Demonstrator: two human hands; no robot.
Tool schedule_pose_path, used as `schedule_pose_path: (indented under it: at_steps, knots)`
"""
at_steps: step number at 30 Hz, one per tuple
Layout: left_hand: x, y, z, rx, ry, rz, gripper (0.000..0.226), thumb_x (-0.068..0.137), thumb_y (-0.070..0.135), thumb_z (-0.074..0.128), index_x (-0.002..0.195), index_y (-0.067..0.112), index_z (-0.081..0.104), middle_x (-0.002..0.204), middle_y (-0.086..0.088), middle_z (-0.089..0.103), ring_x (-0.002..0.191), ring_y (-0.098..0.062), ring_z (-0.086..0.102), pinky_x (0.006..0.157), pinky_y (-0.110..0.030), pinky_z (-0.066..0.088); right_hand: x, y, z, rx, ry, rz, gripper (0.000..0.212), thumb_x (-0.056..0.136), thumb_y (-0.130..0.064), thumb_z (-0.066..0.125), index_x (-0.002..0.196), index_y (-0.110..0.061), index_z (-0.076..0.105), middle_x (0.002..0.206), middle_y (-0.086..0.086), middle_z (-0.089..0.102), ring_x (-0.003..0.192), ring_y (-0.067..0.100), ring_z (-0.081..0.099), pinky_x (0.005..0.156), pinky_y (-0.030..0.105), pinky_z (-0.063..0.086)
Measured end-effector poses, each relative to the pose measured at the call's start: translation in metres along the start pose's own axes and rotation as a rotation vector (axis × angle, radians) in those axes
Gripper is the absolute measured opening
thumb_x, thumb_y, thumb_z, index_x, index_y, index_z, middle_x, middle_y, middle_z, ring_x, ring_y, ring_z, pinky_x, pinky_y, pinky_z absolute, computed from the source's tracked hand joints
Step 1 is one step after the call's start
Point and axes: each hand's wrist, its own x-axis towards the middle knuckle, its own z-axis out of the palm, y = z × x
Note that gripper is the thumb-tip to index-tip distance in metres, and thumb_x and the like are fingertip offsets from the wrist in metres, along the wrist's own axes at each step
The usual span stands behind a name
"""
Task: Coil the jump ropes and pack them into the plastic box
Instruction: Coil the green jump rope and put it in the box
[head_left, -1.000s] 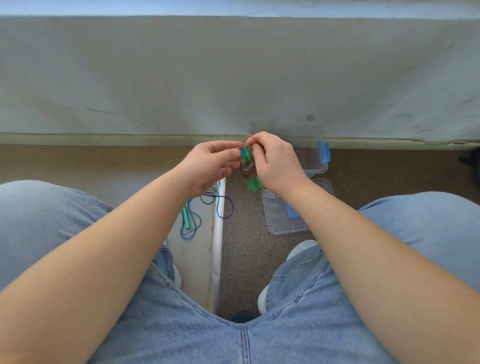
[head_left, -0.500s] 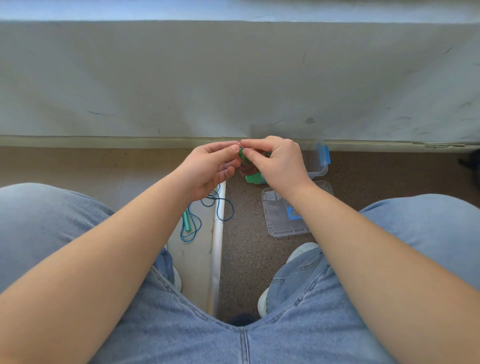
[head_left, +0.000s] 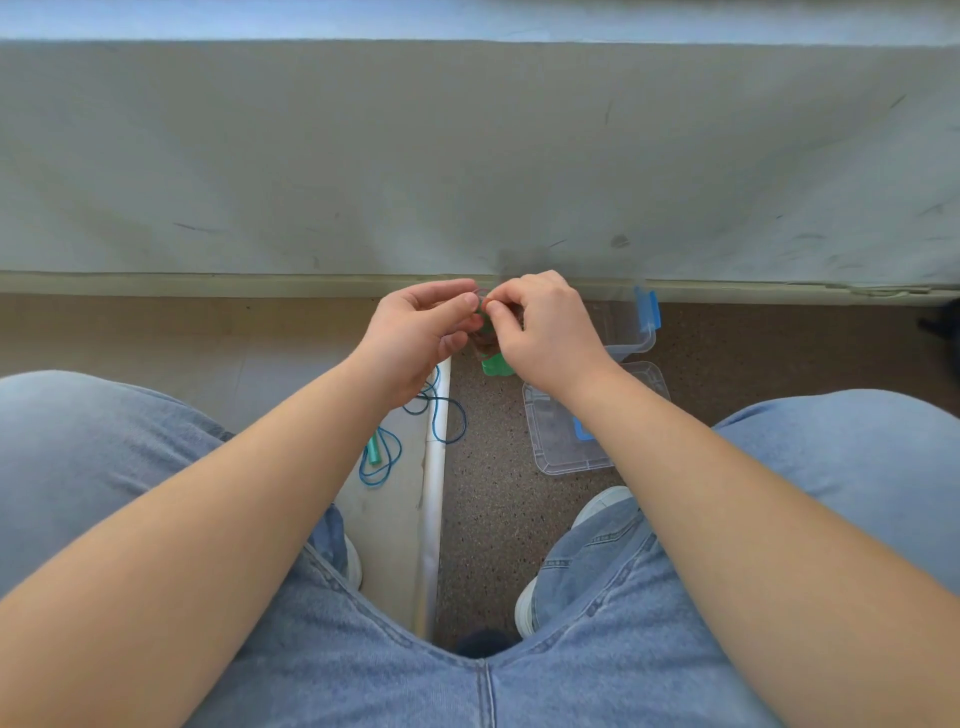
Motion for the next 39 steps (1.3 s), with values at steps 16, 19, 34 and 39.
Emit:
schedule_pose_path:
  at_steps: [16,19,34,39]
  knots:
    - [-0.001,-0.003,-0.008,0.623,-0.074,0.286,0.033,0.084,-0.005,0.067,0.107,0.018,0.075,0.085,0.008,0.071,0.08,-0.006,0.068,0.084,-0.025,0.057,0.003,0.014,-0.003,0.235,-0.267,0.251,0.02,0.095,-0.021,0.059,0.098,-0.021,0.079,0.085,0.0,0.075,0.088,0.019,0.07,0.087,0.044,0.056]
    - [-0.001,-0.004,-0.009,0.707,0.013,0.348,0.027,0.082,0.008,0.074,0.101,0.027,0.076,0.082,0.012,0.074,0.081,-0.005,0.07,0.087,-0.025,0.057,0.004,0.014,-0.003,0.231,-0.29,0.24,0.02,0.095,-0.021,0.06,0.103,-0.02,0.079,0.091,0.0,0.077,0.091,0.017,0.07,0.09,0.042,0.055]
    - [-0.005,-0.001,-0.002,0.68,0.108,0.19,0.017,0.086,0.02,0.059,0.094,0.029,0.07,0.069,0.008,0.065,0.055,0.0,0.054,0.062,-0.023,0.048,-0.007,0.008,0.013,0.4,-0.102,0.25,0.009,0.089,-0.023,0.07,0.097,-0.025,0.065,0.079,-0.002,0.068,0.07,0.008,0.063,0.069,0.026,0.052]
    - [-0.005,0.003,-0.001,0.391,0.049,0.091,0.037,0.094,0.004,0.038,0.097,0.013,0.074,0.095,-0.023,0.07,0.081,-0.019,0.064,0.078,-0.034,0.061,-0.009,0.006,0.008,0.341,-0.14,0.157,0.037,0.089,-0.02,0.07,0.124,-0.03,0.062,0.108,-0.004,0.053,0.092,0.007,0.061,0.09,0.021,0.048]
